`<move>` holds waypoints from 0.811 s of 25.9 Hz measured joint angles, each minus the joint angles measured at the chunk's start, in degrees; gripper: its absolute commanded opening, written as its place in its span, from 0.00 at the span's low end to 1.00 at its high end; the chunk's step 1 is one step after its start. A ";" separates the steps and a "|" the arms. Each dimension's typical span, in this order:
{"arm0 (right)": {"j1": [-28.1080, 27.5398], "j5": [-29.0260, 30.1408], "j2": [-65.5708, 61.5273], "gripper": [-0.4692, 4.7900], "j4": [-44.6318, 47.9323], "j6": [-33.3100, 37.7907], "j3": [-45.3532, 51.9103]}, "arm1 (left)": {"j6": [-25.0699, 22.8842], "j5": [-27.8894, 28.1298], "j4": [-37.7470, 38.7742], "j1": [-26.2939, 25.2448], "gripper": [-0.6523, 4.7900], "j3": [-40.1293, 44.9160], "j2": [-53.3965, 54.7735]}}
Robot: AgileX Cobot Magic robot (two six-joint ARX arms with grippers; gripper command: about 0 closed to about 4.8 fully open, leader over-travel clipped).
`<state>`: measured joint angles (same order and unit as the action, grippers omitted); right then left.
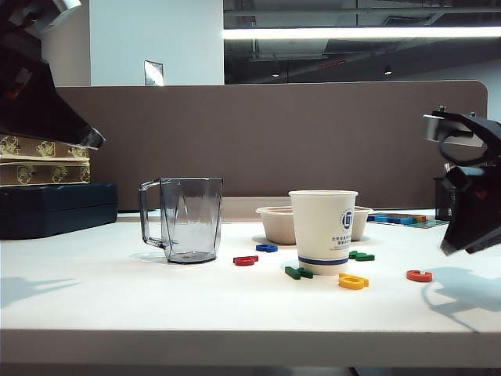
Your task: Pick up the letter "c" and put it in the paper cup.
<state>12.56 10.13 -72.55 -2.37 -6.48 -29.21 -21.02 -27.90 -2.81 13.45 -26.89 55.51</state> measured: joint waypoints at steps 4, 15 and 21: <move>0.00 1.07 -1.18 0.43 1.66 -0.79 0.00 | 0.00 0.00 -0.02 0.00 0.28 0.00 0.02; 3.78 2.54 -1.36 0.43 -0.22 -1.38 -0.02 | 0.00 -0.02 0.00 0.02 0.28 0.00 0.02; 7.19 -1.62 -2.36 0.43 -0.63 -3.23 0.00 | 0.00 0.00 -0.04 0.02 0.28 0.00 0.02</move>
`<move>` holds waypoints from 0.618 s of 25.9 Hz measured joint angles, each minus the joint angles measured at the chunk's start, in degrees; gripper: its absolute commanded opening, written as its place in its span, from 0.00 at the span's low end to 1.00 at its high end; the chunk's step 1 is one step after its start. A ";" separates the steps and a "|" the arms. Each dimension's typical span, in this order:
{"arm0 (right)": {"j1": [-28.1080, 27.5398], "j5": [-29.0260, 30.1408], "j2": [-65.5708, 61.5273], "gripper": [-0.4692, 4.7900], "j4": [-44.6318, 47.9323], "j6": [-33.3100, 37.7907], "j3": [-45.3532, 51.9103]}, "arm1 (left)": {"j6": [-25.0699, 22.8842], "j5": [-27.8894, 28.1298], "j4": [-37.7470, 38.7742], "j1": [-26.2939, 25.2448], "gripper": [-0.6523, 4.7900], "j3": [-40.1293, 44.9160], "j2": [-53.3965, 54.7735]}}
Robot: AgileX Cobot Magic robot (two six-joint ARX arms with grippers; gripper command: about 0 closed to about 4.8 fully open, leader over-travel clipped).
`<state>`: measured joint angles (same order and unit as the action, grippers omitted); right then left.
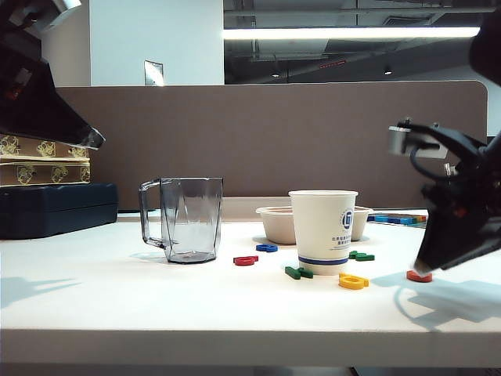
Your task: Pick up the letter "c" and put it in the paper cup.
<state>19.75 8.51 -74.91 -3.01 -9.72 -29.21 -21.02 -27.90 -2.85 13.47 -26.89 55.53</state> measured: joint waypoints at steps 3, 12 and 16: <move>0.92 -2.47 -0.94 0.43 -0.15 -0.87 0.00 | 0.00 0.00 -0.15 0.02 0.28 0.00 -0.02; 1.14 -3.89 -2.40 0.43 0.66 -0.94 -0.07 | 0.00 0.00 -0.37 0.00 0.28 0.00 -0.02; 1.14 -4.04 -2.58 0.43 1.27 -0.92 -0.04 | 0.00 0.00 -0.37 0.00 0.28 0.00 -0.02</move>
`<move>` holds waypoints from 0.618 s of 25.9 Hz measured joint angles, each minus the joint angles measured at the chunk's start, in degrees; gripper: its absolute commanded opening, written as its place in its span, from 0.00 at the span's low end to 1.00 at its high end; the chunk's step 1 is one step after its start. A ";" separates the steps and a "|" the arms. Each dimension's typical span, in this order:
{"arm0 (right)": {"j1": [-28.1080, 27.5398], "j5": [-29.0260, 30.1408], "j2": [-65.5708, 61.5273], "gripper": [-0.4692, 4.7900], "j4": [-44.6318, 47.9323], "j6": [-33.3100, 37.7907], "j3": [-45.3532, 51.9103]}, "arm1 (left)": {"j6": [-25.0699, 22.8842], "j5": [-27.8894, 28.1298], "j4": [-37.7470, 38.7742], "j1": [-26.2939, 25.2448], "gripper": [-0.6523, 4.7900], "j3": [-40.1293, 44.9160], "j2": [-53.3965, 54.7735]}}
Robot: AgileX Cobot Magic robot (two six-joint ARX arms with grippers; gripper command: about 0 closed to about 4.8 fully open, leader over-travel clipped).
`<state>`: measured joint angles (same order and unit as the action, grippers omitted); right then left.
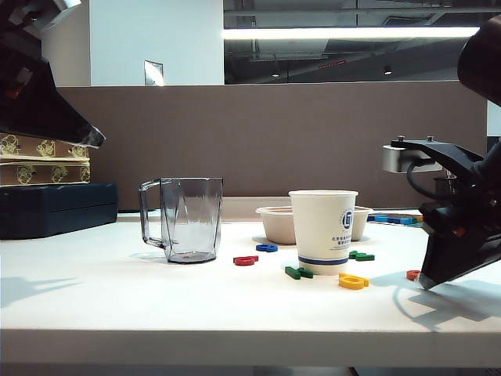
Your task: Pick up the letter "c" and put it in the paper cup.
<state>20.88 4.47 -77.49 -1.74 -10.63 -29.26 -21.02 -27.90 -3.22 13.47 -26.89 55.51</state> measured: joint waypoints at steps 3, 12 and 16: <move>0.00 -0.39 -0.79 0.43 1.49 0.07 0.00 | 0.00 0.00 0.00 0.00 0.28 0.00 0.00; 0.00 -0.26 -5.90 0.43 7.82 1.62 -1.07 | 0.00 0.00 -0.02 0.00 0.28 0.00 0.00; 0.00 -0.33 -6.10 0.43 7.96 1.79 -1.22 | 0.00 0.00 -0.04 0.00 0.28 0.00 0.00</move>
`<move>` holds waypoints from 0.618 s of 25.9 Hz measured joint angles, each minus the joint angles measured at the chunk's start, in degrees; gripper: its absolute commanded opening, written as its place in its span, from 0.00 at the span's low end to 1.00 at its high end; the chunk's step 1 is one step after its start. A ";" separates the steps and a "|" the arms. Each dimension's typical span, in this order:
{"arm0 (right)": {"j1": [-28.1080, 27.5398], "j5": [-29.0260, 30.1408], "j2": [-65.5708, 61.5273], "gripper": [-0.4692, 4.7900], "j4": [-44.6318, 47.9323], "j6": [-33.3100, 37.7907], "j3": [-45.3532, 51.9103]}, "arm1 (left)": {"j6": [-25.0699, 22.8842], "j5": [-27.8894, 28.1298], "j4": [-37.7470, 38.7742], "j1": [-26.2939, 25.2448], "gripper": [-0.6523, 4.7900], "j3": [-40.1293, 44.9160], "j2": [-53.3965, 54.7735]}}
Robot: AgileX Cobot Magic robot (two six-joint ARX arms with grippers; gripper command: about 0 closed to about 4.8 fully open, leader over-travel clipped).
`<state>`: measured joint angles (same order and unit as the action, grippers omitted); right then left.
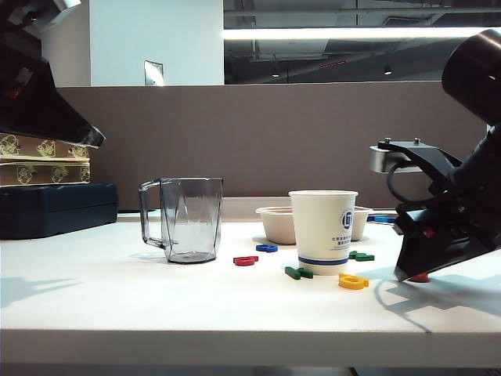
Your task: Pick up the letter "c" and put it in the paper cup.
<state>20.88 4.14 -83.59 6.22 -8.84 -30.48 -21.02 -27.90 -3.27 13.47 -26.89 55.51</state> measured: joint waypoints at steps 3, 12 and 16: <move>0.09 -0.50 0.00 0.43 0.00 0.02 0.00 | 0.00 0.00 0.02 0.00 0.28 0.00 0.00; 0.20 -3.69 0.00 0.41 -0.02 1.29 -0.07 | 0.00 0.00 0.02 0.00 0.28 0.00 0.00; 0.20 -4.17 0.00 0.36 -0.02 1.40 -0.07 | 0.00 0.00 0.02 0.00 0.28 0.00 0.00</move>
<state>21.08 -0.03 -83.59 6.20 -7.44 -30.55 -21.02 -27.90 -3.25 13.47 -26.89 55.51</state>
